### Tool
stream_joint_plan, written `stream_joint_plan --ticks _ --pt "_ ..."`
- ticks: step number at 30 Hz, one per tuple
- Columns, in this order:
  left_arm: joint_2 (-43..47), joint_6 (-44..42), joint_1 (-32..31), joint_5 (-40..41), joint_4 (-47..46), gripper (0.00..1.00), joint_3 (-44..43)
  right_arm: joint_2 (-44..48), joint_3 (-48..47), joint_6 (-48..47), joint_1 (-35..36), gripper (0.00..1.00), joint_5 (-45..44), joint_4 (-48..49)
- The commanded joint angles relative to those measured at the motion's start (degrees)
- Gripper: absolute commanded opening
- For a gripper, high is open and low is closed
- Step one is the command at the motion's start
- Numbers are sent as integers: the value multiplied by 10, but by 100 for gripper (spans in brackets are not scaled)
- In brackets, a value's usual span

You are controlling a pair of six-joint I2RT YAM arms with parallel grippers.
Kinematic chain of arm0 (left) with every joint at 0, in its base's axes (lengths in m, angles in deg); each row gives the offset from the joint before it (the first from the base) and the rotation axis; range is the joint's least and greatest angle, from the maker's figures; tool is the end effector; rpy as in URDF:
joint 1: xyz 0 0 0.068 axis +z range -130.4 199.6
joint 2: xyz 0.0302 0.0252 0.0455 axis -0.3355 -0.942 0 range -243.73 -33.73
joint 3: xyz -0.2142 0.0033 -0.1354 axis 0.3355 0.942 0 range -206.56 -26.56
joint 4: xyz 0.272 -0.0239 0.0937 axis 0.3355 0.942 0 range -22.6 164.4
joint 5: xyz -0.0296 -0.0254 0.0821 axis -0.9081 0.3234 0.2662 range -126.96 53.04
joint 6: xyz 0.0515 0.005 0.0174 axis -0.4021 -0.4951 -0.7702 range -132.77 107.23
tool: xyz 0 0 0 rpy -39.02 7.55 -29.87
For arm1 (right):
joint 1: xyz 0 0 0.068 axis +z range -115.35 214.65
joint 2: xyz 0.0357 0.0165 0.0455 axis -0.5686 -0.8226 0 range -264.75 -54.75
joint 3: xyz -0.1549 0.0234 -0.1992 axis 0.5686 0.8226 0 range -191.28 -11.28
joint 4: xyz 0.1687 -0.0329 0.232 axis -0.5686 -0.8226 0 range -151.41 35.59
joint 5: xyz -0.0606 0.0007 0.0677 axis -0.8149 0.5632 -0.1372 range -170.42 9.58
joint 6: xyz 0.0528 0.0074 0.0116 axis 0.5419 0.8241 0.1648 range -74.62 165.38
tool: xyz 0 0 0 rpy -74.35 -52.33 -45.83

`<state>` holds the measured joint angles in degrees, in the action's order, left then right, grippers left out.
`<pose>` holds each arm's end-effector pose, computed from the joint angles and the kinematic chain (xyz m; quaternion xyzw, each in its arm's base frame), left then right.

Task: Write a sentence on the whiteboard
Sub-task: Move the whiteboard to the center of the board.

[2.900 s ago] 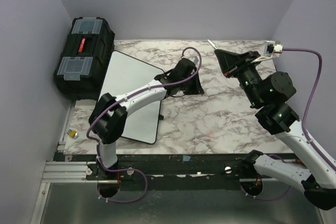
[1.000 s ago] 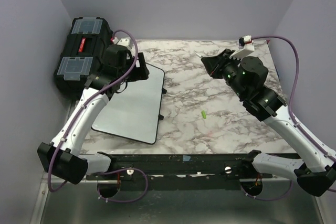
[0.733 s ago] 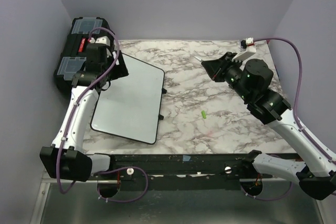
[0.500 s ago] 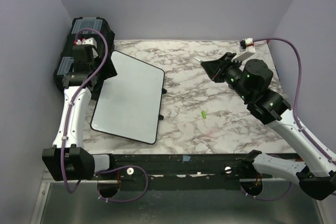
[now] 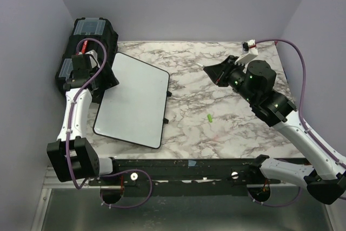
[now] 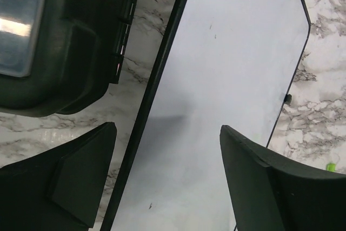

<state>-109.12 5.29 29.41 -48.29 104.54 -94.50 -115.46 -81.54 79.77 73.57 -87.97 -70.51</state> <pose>0.3127 0.0467 0.2964 -0.1841 0.9002 -0.1185 0.3765 0.2133 0.1661 0.4183 0.0144 0.7459 0.3571 0.5621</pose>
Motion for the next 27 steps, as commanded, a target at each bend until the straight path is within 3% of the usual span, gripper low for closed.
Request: stream_joint_plan --ticks 1,14,27 --pt "-10 8 3 -47 -26 78 5 4 -7 12 1 1 6 -17" --pt "-28 28 -16 -95 -53 74 17 9 -1 11 1 1 -1 -19" --pt "-71 50 -105 -86 -85 73 -10 31 12 7 1 1 -19 -31"
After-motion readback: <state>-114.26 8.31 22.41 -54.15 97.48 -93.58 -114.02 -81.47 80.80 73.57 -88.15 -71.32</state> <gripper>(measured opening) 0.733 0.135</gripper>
